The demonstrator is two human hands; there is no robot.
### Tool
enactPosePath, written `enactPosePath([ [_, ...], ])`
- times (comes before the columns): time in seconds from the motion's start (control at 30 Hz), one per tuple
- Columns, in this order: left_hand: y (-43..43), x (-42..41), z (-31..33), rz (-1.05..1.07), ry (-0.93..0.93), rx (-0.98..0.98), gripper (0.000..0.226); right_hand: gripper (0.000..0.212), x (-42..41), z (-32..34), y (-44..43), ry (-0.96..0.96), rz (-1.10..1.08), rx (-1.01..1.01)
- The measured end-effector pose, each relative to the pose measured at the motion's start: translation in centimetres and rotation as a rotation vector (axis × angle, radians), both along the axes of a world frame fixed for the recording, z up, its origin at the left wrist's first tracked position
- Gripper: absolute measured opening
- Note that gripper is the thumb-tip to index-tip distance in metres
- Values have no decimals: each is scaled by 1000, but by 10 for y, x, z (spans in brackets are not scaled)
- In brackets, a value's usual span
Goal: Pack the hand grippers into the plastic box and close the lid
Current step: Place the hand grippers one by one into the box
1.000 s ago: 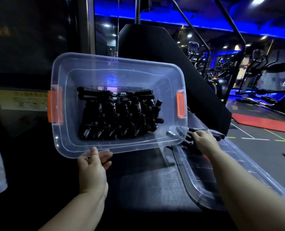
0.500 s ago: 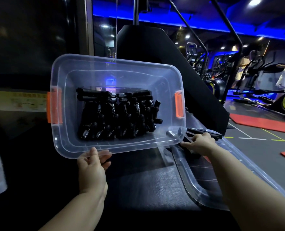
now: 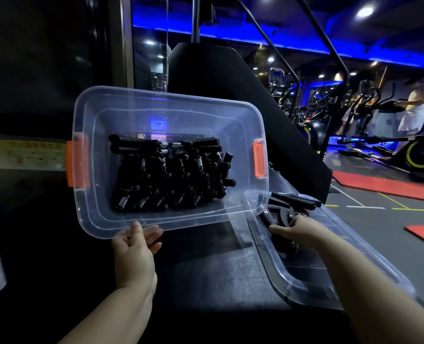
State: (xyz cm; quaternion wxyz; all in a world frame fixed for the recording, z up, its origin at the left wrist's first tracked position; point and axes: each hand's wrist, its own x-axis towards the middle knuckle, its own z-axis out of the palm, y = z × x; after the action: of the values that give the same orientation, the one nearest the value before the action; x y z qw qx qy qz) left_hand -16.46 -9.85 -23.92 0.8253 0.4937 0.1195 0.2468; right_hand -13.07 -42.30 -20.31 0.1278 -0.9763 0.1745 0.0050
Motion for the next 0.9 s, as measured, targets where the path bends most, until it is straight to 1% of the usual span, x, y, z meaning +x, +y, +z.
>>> enactPosePath([
  [0.1, 0, -1, 0, 1, 1, 0, 12, 66, -6, -1, 1, 2, -8, 11],
  [0.2, 0, -1, 1, 3, 6, 0, 13, 63, -14, 2, 4, -49, -11, 65],
  [0.33, -1, -2, 3, 6, 8, -7, 11, 65, -21, 0, 2, -143, -57, 162],
  [0.53, 1, -1, 3, 11, 16, -7, 12, 47, -37, 4, -1, -276, -92, 371],
  [0.63, 0, -1, 3, 14, 15, -9, 13, 59, -43, 1, 0, -335, -90, 401],
  [0.67, 0, -1, 3, 14, 15, -7, 13, 57, -46, 1, 1, -353, -81, 414],
  [0.77, 1, 0, 2, 7, 11, -8, 12, 39, -53, 6, 4, -396, -35, 508],
  [0.9, 2, 1, 1, -2, 11, 0, 24, 21, -59, 10, 5, -430, 68, 500],
])
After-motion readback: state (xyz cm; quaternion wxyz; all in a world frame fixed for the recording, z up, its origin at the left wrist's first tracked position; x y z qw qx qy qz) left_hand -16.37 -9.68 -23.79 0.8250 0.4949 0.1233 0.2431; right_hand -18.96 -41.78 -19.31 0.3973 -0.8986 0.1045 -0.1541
